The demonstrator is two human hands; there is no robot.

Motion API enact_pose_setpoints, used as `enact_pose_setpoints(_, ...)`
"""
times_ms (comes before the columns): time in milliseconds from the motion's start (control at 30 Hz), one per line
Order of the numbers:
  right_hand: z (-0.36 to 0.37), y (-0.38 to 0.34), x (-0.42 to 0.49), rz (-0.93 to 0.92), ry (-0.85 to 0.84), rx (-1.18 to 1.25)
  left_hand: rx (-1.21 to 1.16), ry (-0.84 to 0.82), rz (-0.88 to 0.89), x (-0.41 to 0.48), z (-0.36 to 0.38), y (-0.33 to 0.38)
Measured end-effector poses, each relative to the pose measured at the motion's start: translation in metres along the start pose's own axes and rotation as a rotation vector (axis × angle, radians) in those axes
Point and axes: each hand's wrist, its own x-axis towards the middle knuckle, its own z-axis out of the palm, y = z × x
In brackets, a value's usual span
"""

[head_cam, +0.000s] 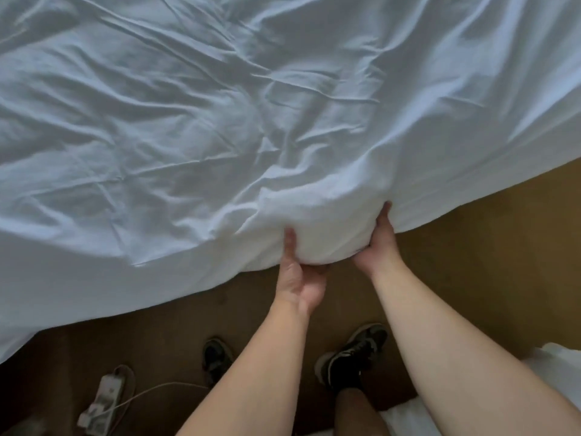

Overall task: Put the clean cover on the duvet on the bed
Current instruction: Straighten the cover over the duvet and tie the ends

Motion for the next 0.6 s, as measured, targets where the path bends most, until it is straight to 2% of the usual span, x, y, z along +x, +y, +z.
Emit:
enact_pose_setpoints(67,-0.013,-0.021,-0.003,0.025,-0.065,0.029,-0.017,0.034,-0.05,0.006,0.027,-0.039)
enact_pose_setpoints(100,-0.022,-0.046,-0.002,-0.03,-0.065,0.077,-0.026,0.088,-0.045,0.011,0.038,-0.051)
enact_pose_setpoints(167,-0.036,-0.114,0.006,-0.19,-0.056,0.121,-0.09,0.132,0.039,0.026,0.051,-0.057)
enact_pose_setpoints(233,-0.042,-0.177,0.016,-0.237,-0.034,0.119,-0.108,0.134,0.113,0.038,0.068,-0.064)
enact_pose_setpoints(400,-0.089,-0.205,0.019,-0.122,0.169,-0.089,-0.168,-0.069,-0.039,0.067,0.143,-0.158)
enact_pose_setpoints(433,-0.094,-0.215,0.016,-0.113,0.156,-0.088,-0.153,-0.025,-0.029,0.076,0.155,-0.172)
enact_pose_setpoints(533,-0.102,-0.281,0.013,-0.139,-0.031,0.001,-0.042,0.217,0.081,0.09,0.164,-0.195)
enact_pose_setpoints(600,-0.089,-0.327,0.015,-0.211,-0.092,-0.074,-0.018,0.287,0.138,0.094,0.159,-0.205)
